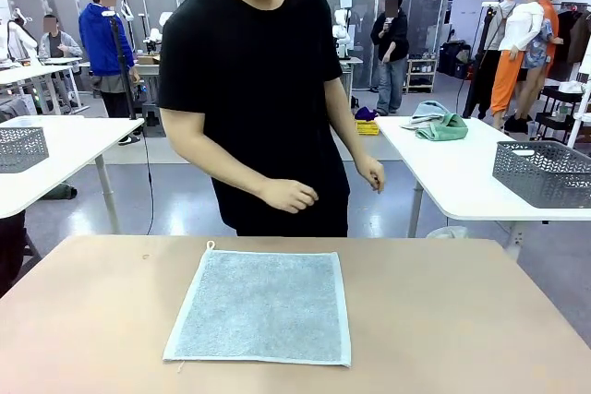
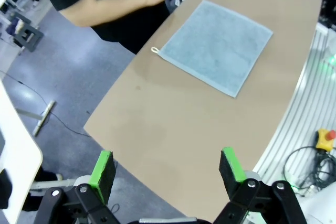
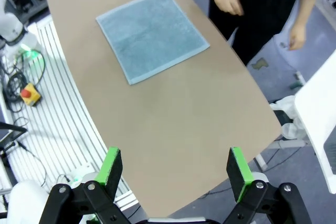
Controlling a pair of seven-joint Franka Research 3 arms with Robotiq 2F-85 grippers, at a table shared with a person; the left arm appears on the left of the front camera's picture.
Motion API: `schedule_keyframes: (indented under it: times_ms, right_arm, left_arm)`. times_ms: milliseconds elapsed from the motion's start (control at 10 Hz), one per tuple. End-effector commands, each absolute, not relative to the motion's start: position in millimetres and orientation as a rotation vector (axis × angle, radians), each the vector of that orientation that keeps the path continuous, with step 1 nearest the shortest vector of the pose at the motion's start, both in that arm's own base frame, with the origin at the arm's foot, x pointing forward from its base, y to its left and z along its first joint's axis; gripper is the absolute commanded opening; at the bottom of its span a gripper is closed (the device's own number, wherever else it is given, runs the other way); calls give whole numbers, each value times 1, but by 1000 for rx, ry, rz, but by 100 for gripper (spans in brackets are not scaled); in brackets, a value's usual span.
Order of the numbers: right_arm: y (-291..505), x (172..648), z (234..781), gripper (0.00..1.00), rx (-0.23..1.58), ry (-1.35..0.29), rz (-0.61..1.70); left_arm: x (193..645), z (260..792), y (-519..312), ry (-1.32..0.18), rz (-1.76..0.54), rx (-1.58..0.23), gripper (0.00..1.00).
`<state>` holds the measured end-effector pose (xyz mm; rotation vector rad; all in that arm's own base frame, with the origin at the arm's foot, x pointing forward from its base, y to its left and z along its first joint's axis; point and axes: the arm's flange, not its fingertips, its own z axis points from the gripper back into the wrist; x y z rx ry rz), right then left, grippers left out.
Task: Fold the towels and place them in the basket.
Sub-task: When a person lays out a Towel with hook on the table, fold it in half twice.
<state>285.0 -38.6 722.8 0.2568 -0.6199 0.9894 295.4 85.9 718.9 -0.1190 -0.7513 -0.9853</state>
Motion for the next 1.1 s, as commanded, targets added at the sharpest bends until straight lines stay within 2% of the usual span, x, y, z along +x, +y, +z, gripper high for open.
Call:
schedule_keyframes:
  times_ms: [0,600,1000]
  right_arm:
    - [-13,299,692,100,260,-563,1069]
    - [94,339,528,100,170,-372,1237]
    - [117,366,468,100,96,-238,1246]
  left_arm:
    - [317,687,52,-726,-1068,-110,100]
    - [358,538,-49,-476,-1279,-137,100]
    - [368,454,-66,-312,-1338,-140,100]
